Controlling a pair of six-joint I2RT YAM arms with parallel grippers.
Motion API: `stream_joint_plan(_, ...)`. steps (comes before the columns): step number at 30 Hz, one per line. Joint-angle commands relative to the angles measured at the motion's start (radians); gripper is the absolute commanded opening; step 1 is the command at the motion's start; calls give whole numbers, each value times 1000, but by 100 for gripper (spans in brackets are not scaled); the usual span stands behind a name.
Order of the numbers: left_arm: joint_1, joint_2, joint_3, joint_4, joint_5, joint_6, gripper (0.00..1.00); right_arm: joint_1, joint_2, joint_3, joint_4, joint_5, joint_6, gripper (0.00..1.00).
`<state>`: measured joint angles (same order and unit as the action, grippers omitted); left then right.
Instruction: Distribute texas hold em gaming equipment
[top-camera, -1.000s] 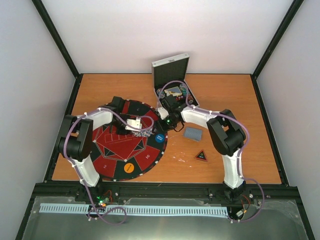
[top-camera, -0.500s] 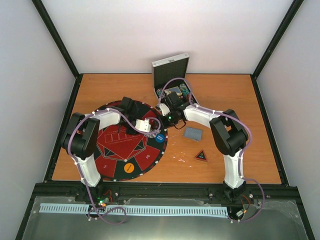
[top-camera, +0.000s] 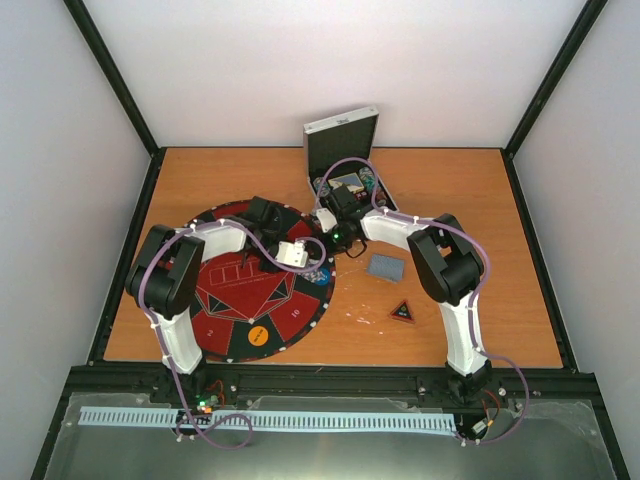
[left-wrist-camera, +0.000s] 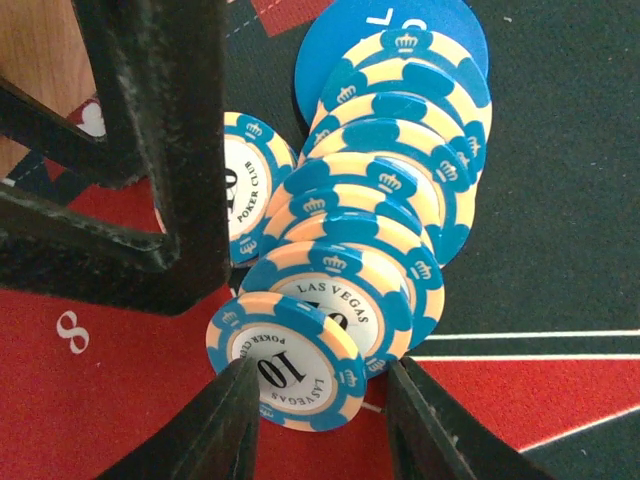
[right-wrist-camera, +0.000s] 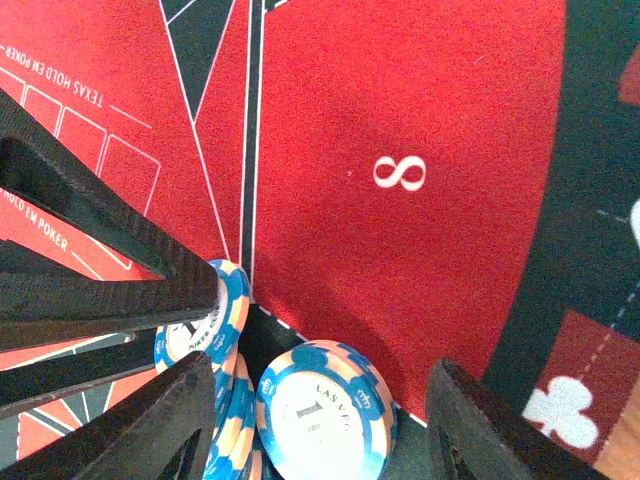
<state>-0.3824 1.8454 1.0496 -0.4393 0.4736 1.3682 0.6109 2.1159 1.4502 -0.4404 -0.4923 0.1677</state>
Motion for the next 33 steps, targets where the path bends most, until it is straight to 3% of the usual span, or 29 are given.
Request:
stream_joint_plan(1,-38,23,-41,-16,43,-3,38,-2,6,-32,-6,-10,-51,58)
stream_joint_plan(20,-104,4,-39,-31,85,-42,38,-2,-130,-195,26,-108,-89,52)
stream_joint_plan(28,-110,-37,-34,-85,131,-68,38,-40,-184,-184,48,-116,-51,53)
stream_joint_plan(33,-110,-49,-36,-104,132,-94,40,-42,-138,-130,42,-106,-45,54)
